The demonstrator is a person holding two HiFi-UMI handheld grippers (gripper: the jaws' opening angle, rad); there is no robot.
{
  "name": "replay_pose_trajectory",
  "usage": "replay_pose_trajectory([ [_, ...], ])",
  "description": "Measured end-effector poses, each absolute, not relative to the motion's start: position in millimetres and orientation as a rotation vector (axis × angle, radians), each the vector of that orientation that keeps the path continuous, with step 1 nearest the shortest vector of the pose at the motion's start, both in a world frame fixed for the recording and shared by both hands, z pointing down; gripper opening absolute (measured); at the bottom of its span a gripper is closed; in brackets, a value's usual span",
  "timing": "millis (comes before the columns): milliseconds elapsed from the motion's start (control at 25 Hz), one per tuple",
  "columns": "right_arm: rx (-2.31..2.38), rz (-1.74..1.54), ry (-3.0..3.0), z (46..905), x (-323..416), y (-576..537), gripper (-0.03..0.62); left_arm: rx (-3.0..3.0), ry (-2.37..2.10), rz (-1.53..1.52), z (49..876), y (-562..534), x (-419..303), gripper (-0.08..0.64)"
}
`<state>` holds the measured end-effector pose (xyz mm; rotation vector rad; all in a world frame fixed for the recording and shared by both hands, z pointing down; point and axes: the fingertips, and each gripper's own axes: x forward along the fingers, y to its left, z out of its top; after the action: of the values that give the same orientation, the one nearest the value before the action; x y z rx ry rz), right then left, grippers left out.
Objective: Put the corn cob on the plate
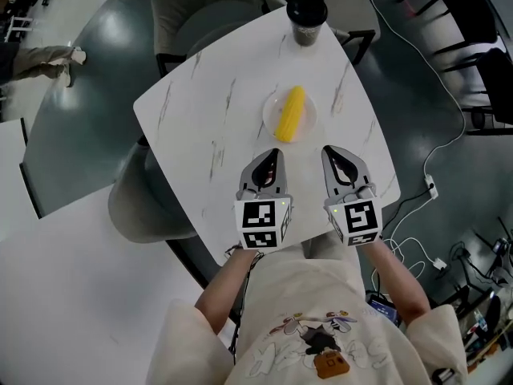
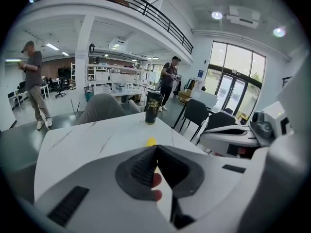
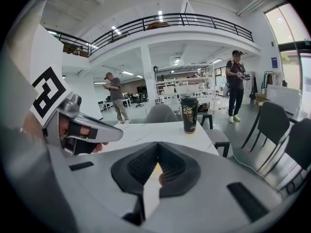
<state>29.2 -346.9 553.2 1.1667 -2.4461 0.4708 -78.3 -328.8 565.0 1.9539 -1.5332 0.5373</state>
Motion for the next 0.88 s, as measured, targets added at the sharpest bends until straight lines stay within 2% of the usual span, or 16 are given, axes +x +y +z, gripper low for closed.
replay_pose_trajectory([
  [880,1.036,0.456,-2.578,446.4,-3.5,-306.4,0.004,1.942,-1.638,0.306,445.5,-252.8,-94.1,0.008],
])
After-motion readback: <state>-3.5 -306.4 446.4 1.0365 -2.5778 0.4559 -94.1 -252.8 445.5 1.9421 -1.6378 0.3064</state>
